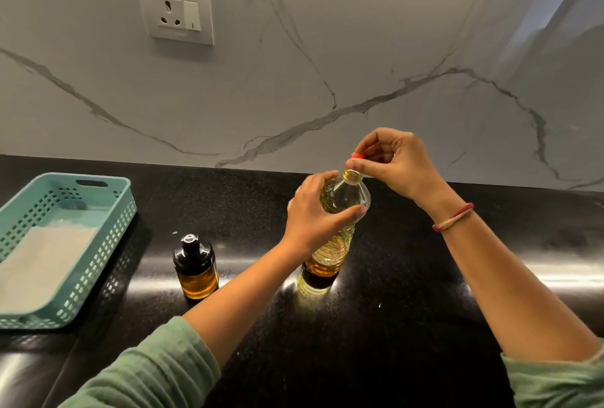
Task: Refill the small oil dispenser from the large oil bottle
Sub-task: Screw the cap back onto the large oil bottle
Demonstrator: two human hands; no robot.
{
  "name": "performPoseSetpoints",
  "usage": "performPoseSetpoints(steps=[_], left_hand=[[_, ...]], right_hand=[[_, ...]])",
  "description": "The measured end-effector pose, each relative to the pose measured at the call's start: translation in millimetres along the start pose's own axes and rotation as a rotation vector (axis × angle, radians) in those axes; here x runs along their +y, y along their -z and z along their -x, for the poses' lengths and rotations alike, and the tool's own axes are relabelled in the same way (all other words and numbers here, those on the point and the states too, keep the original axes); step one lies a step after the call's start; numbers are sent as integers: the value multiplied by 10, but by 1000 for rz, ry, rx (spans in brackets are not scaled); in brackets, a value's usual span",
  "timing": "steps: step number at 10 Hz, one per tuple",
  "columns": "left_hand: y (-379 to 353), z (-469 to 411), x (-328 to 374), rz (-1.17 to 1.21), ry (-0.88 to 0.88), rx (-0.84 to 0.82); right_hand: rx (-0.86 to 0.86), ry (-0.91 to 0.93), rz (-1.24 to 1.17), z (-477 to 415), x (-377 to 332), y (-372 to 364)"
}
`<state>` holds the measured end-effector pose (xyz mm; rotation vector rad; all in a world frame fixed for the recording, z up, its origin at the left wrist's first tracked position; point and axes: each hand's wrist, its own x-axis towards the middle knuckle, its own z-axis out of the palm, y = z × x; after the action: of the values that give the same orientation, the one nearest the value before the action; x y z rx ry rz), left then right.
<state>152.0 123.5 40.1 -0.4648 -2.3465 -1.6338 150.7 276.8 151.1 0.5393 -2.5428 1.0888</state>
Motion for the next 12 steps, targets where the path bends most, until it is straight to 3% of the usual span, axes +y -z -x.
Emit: performPoseSetpoints(steps=[7,12], left_hand=[[-11,4,14,10,22,-7],[-5,16,67,-2,51,-17]], right_hand=[[-200,-52,7,-122,-127,214],[-319,-13,334,-233,-305,230]])
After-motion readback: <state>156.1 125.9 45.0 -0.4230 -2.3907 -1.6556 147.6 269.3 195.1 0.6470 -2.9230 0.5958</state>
